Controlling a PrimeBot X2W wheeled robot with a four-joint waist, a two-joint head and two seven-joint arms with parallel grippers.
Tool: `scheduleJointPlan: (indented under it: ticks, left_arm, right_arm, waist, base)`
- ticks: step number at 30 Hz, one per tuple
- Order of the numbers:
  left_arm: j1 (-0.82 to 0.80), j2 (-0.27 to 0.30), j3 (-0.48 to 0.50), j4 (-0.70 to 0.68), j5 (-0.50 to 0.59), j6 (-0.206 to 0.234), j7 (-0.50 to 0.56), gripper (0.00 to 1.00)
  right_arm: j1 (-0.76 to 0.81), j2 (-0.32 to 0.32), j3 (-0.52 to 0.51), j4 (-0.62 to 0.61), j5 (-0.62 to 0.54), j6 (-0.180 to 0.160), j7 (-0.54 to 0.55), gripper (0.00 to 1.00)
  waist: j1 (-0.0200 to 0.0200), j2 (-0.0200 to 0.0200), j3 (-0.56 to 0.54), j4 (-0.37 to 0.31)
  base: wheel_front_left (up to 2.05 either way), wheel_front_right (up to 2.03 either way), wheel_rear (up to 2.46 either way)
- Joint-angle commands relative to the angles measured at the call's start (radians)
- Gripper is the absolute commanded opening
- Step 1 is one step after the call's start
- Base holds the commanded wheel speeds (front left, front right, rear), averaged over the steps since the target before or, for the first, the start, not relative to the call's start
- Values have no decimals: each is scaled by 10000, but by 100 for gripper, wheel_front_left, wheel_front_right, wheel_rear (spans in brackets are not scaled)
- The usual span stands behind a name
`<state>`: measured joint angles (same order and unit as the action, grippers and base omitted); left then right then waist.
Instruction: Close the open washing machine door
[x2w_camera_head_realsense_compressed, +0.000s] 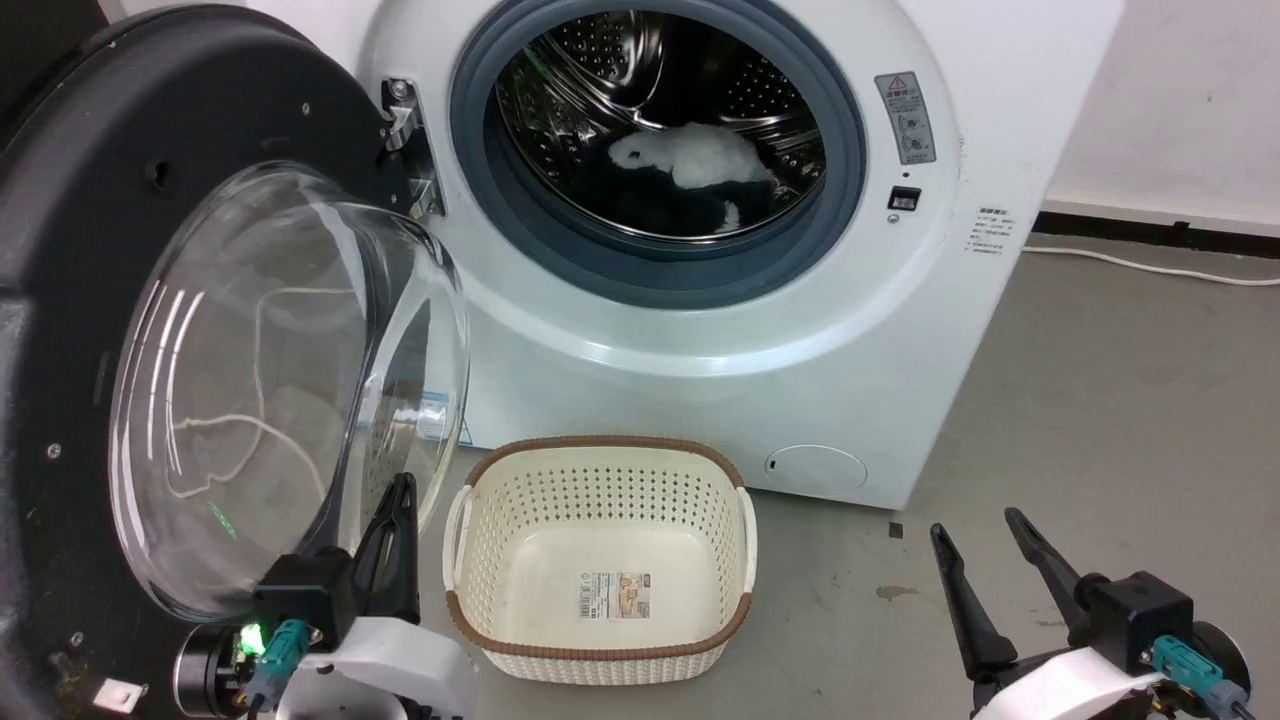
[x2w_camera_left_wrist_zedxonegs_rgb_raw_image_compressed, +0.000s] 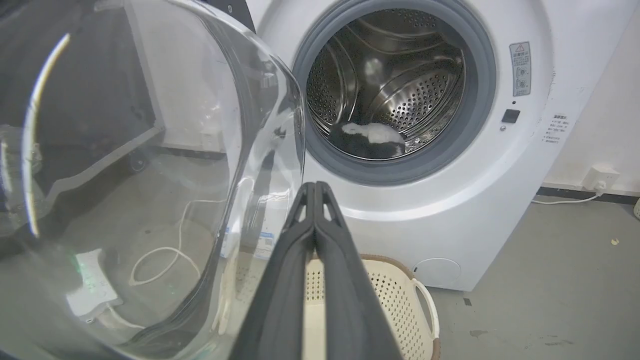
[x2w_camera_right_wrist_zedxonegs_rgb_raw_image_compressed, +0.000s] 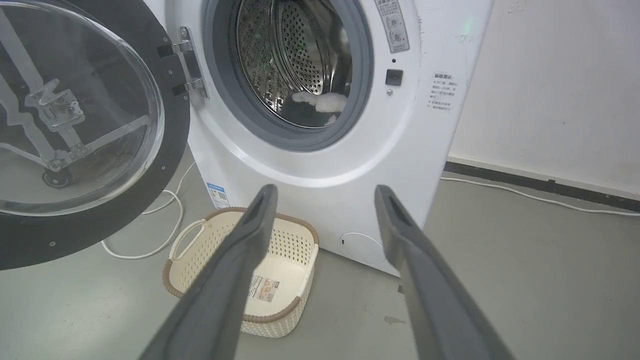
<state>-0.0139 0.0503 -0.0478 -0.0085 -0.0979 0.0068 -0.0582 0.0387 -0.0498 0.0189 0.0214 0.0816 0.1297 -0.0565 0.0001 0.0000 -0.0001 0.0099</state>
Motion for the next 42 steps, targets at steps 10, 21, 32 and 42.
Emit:
scheduleJointPlan:
  ticks: [10, 21, 32, 42]
  left_arm:
    - [-156, 1, 420, -1252, -487, 19, -326, 0]
    - [-810, 0, 2514, -3038, -798, 117, -598, 0]
    - [-432, 0, 5440, -2946, -1710, 439, -827, 0]
    - [-145, 918, 5578, -457, -1894, -283, -250, 0]
  right_arm:
    - [246, -2, 78, 145, 417, 3, -345, 100]
    - [374, -2, 132, 363, 777, 4, -616, 100]
    - [471, -2, 208, 554, 1089, 5, -846, 100]
    - [415, -3, 205, 647, 1261, 6, -1055, 100]
  waist:
    - [-1, 0, -68, 379]
    - [-1, 0, -121, 1085]
    - [-1, 0, -93, 1637]
    - [-1, 0, 268, 2025]
  base:
    - [0, 0, 0]
    - [0, 0, 0]
    - [0, 0, 0]
    - [0, 0, 0]
